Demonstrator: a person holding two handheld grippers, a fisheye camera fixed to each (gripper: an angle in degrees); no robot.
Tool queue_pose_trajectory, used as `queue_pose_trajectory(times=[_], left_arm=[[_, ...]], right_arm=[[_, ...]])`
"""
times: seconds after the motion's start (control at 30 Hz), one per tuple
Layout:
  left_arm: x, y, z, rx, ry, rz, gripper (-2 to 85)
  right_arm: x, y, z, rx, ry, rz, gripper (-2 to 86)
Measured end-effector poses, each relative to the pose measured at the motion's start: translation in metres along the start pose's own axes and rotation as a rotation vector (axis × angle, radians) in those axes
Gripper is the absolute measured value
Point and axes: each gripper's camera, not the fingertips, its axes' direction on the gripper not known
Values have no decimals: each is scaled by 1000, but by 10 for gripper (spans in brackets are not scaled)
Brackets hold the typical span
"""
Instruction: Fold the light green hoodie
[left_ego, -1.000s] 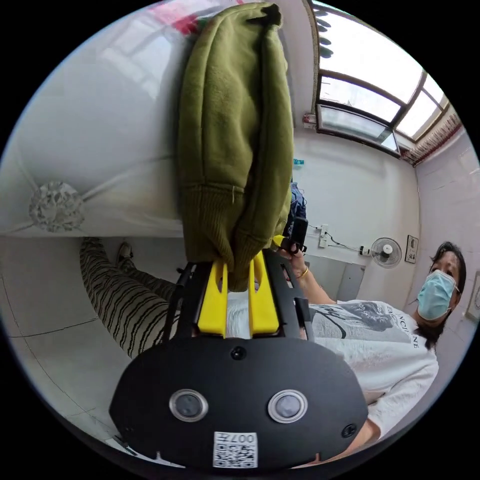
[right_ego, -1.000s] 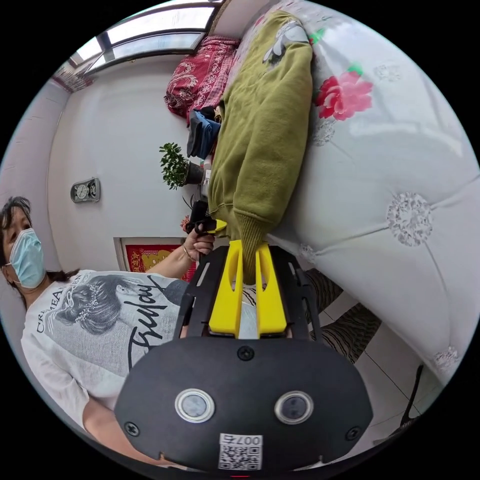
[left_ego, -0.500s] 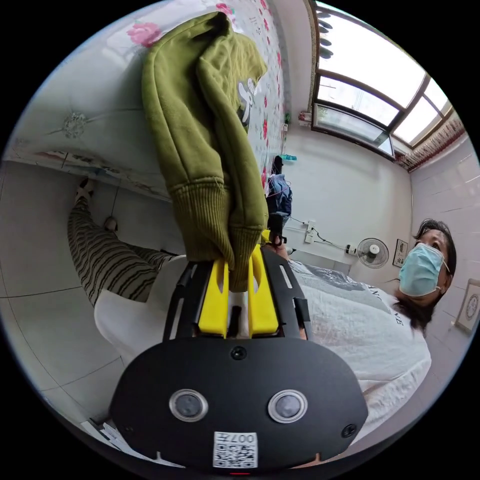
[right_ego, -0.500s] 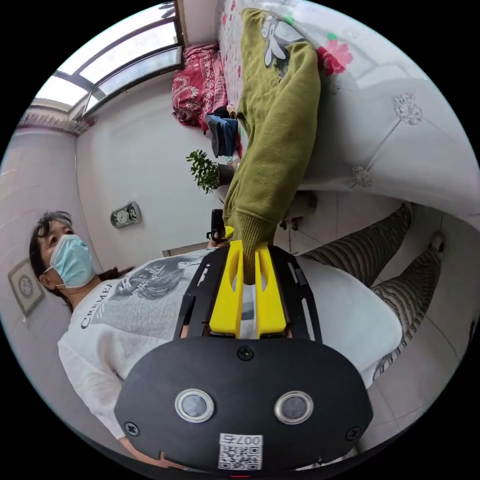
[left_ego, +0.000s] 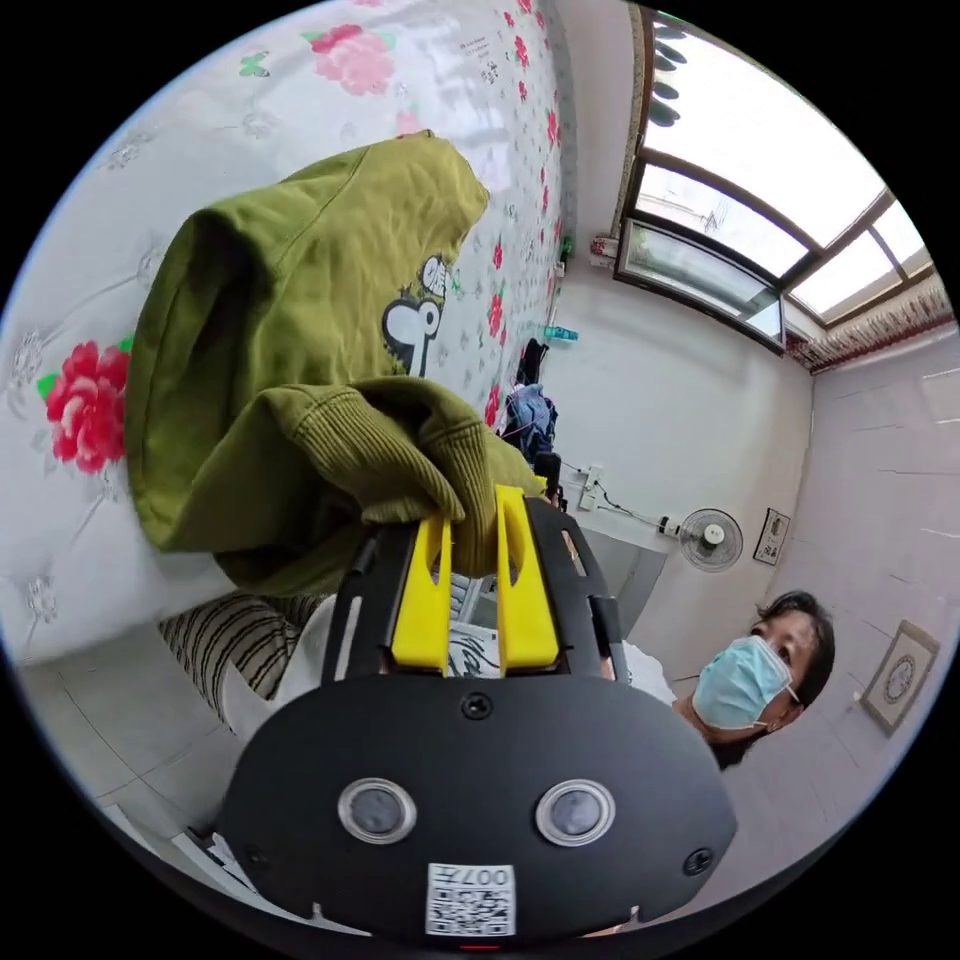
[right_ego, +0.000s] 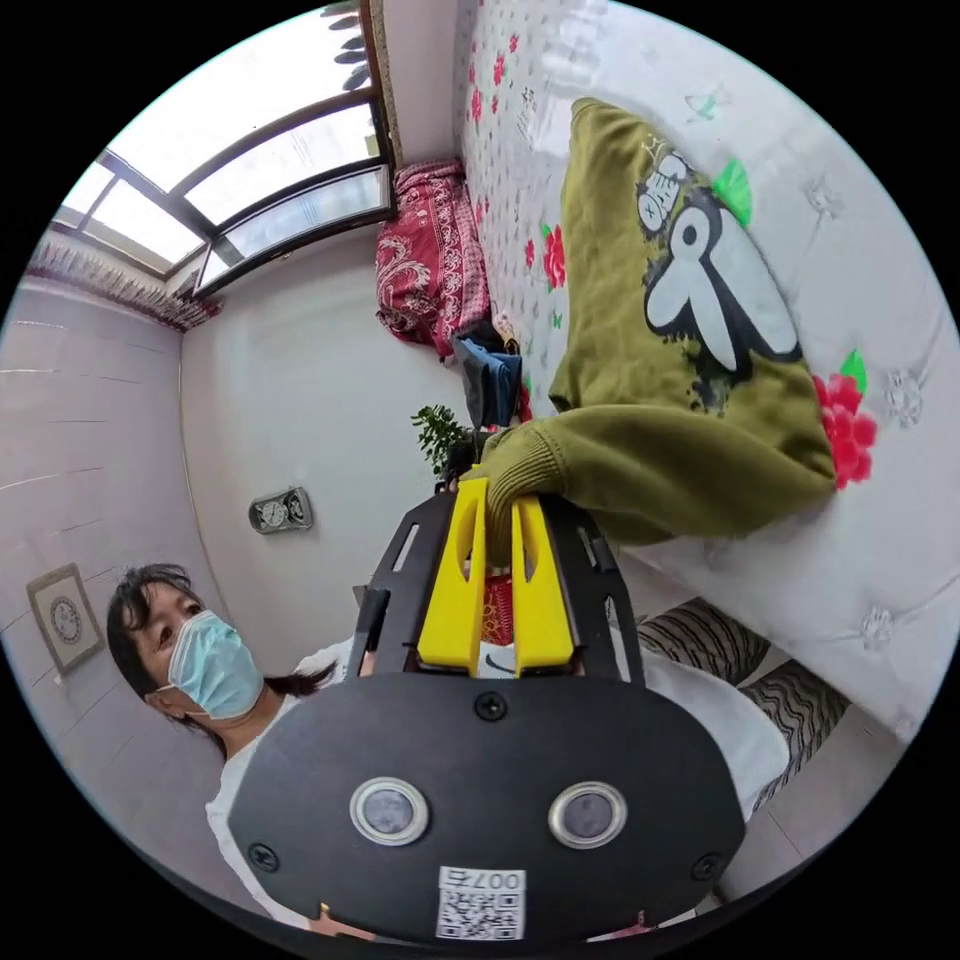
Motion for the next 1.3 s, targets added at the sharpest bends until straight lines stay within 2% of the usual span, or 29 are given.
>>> queue_pose_trajectory(times=[0.13,0.23,0.3,0.33,0.43,0.5,0.6,0.7,0.87,0.93,1.0,1.13,1.17,1.3], left_arm=[[-17,-63,-11,21,7,-45,67],[-28,-89,-25,88,114,-42,64],[-16,-92,-37,97,217,70,71],[-10,-90,-40,90,209,104,72],[22,-62,-47,32,42,293,69],[31,-24,-40,22,-119,370,73],[29,24,-20,69,-338,414,106],[29,57,14,57,-491,442,134],[45,69,62,14,-599,493,149],[44,63,79,-30,-657,482,129],[53,60,87,-50,-717,494,61],[91,68,92,-15,-848,536,26],[98,69,98,-19,-861,542,25],[68,48,131,-112,-762,424,41]], right_arm=[[16,-60,12,49,30,30,20],[39,-99,26,17,138,26,36],[50,-109,31,19,139,-44,53],[48,-108,31,26,131,-83,57],[21,-90,23,87,147,-314,73],[-8,-52,29,48,408,-505,79],[-8,5,57,-48,751,-610,82],[18,48,87,-172,926,-603,75],[32,79,123,-241,1009,-668,42],[34,80,131,-274,1021,-683,27],[29,79,129,-307,979,-655,11],[-3,106,101,-254,856,-606,2],[-9,119,94,-251,834,-583,2],[27,140,102,-268,966,-506,9]])
